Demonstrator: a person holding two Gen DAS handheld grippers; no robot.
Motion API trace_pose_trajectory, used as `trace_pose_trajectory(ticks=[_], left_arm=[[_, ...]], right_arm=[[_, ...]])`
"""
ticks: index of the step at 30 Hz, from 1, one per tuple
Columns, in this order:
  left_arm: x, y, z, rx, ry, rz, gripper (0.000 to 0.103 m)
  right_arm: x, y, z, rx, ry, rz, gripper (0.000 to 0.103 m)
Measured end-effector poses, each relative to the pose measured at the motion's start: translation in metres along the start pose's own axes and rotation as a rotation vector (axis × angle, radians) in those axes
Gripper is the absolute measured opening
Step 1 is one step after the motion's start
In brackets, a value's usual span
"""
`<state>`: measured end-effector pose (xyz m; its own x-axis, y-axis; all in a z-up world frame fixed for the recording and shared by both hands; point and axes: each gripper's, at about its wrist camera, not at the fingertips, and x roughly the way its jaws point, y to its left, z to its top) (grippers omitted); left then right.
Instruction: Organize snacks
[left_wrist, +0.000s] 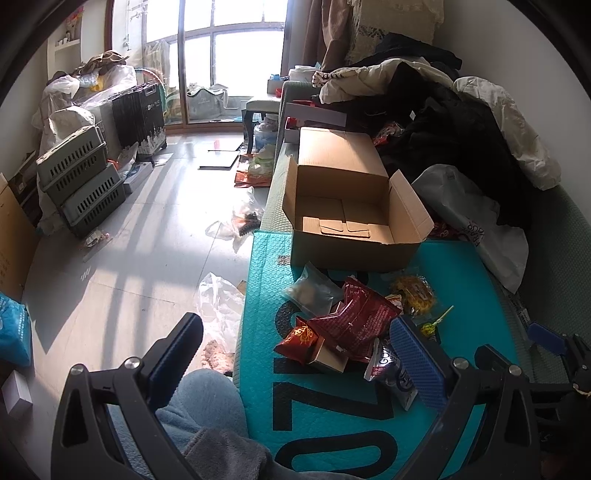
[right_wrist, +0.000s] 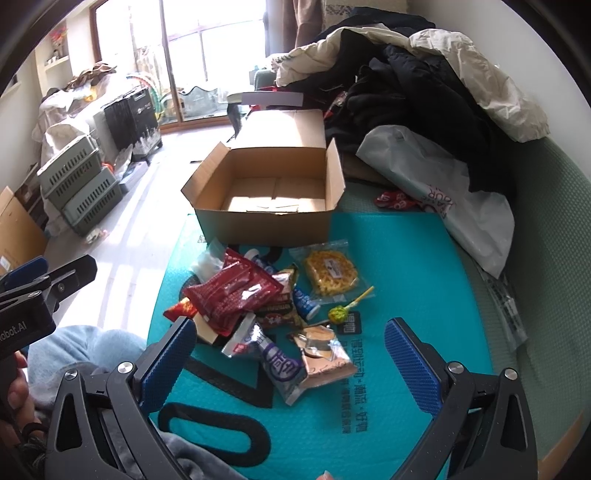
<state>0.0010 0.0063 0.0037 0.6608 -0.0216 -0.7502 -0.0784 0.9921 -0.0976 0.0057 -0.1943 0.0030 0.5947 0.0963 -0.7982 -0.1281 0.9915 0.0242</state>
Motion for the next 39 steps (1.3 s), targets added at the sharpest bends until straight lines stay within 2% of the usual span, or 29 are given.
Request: trace_pose_trajectory(ticks=[14,39], left_arm=[[0.002,0.0009,0.0007,-0.002,0.006,0.003,0.102],[-0.0009,-0.0051,-0.0003,0.003,0.01,-0.054,0.102]], right_arm=[[0.0017,0.0012,0.0006,-0.001,0.005,0.001,0.103],[-0.0013,-0.0052,-0.0003,0.01,0.003,-0.021,0.103]])
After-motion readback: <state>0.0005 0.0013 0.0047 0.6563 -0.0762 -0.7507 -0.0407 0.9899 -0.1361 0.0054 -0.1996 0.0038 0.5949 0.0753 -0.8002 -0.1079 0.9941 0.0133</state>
